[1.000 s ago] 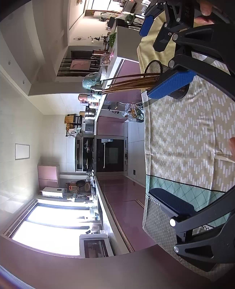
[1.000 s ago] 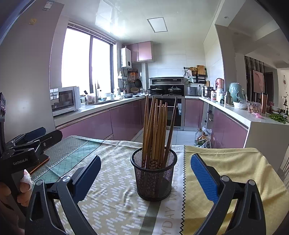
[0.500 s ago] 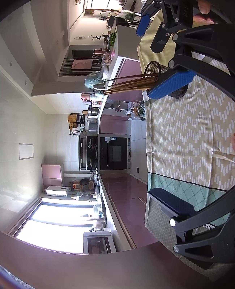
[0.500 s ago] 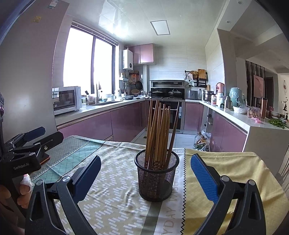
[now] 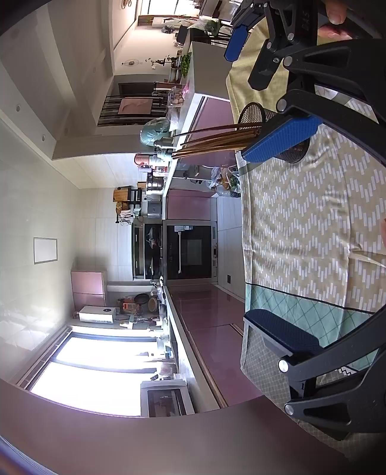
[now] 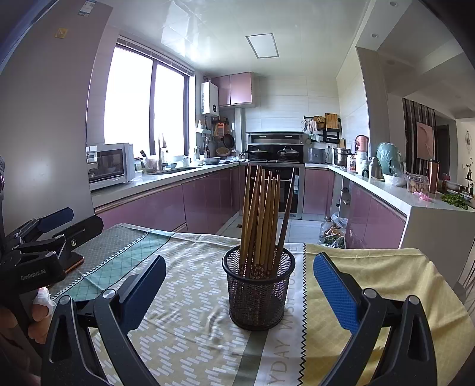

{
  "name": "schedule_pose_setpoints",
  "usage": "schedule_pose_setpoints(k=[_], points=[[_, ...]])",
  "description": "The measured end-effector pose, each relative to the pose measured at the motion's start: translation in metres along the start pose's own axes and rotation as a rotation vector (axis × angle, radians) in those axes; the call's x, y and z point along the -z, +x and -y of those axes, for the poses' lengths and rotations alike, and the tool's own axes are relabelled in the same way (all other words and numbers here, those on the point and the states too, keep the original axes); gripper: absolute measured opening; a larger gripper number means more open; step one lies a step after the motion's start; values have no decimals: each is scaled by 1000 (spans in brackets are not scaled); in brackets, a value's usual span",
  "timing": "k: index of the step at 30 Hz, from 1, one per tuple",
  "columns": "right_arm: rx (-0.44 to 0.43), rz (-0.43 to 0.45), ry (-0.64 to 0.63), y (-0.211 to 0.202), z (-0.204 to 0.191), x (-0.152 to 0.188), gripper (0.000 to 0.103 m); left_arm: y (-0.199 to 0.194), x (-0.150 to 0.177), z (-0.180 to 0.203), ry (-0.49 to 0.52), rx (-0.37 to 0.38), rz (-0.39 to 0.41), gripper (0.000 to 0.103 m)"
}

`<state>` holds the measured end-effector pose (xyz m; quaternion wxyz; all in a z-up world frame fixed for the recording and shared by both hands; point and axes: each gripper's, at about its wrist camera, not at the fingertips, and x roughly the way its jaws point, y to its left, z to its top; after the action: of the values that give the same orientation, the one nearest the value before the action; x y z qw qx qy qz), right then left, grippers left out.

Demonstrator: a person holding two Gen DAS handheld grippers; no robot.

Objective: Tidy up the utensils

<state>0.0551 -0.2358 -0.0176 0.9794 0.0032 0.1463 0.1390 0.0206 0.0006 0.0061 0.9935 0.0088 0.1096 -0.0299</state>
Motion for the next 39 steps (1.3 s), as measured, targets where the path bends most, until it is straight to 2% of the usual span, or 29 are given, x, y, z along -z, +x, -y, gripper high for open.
schedule_pose_setpoints(k=[39], points=[[1, 0, 8, 3, 0, 3, 96, 0, 0, 0, 0, -3, -2, 97]])
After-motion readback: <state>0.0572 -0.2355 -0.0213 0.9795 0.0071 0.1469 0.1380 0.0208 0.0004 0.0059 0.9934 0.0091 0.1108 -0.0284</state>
